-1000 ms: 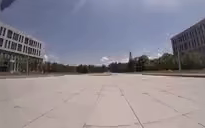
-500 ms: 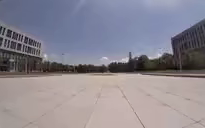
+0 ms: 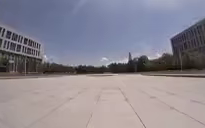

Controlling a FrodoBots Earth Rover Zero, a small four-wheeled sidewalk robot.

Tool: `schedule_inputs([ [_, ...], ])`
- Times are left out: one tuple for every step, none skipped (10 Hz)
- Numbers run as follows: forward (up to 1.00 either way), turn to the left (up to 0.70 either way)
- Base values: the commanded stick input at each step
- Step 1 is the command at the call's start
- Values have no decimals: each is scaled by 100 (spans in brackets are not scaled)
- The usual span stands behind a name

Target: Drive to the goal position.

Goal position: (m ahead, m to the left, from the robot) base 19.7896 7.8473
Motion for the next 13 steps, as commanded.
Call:
schedule_inputs([
  [50, 1],
  [50, 1],
  [50, 1],
  [50, 1],
  [50, 1],
  [50, 1],
  [50, 1],
  [50, 1],
  [50, 1],
  [50, 1],
  [50, 1],
  [50, 1],
  [50, 1],
])
